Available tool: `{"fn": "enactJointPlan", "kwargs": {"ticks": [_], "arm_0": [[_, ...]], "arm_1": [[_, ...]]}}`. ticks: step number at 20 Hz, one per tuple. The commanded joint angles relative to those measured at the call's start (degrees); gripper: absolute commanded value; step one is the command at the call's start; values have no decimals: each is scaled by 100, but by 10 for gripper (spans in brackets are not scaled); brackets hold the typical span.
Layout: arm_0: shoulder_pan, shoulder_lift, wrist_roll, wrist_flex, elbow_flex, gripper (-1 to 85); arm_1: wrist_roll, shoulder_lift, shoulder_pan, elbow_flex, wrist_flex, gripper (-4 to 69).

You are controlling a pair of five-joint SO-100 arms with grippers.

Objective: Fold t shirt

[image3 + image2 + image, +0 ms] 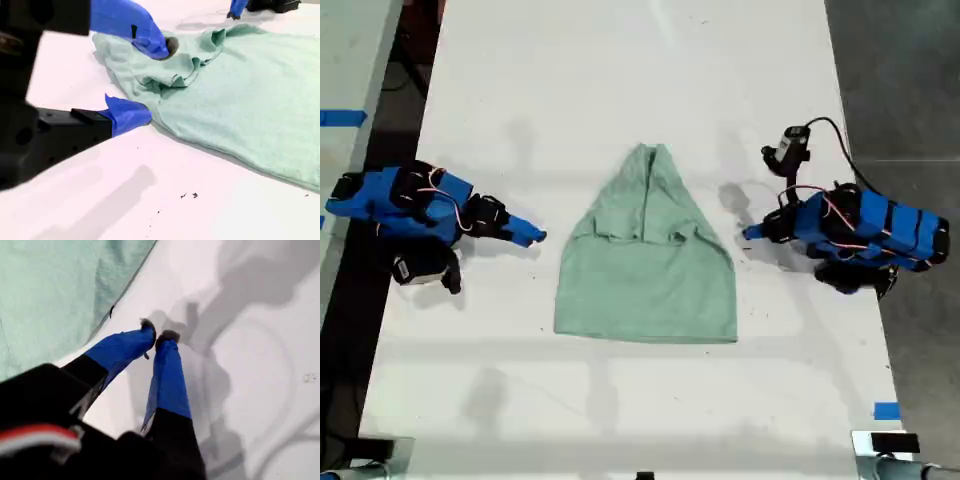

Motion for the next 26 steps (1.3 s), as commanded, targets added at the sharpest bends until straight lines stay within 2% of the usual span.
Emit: {"fn": "enactJointPlan", "kwargs": {"ticks": [1, 2, 3, 4, 5, 6, 8, 18, 20, 22, 26], "arm_0": [[-53, 44, 0, 18, -97, 28], [70, 44, 0, 18, -88, -2], [334, 44, -18, 18, -88, -2], [352, 44, -79, 18, -79, -2], [229, 44, -35, 18, -79, -2], [193, 44, -35, 26, -88, -2], [211, 44, -79, 26, -79, -2], [-299, 44, -35, 44, -105, -2], [-475, 44, -35, 35, -97, -2], [-527, 44, -35, 35, -97, 15], [-519, 44, -35, 35, -97, 25]], "arm_1": [[1187, 53, 176, 343, -299, 24], [1327, 53, 35, 343, -299, 24], [1354, 53, -149, 343, -299, 47], [1591, 53, -246, 352, -308, 108], [1784, 62, -229, 352, -325, 111], [1960, 62, -158, 352, -316, 70], [2004, 62, -79, 352, -316, 35], [1837, 62, -290, -114, -114, 21], [1907, -132, -352, -1055, 281, 21], [1898, -1415, -299, -2558, 712, 21], [3111, -4852, -1011, -5836, 2030, 19]]}}
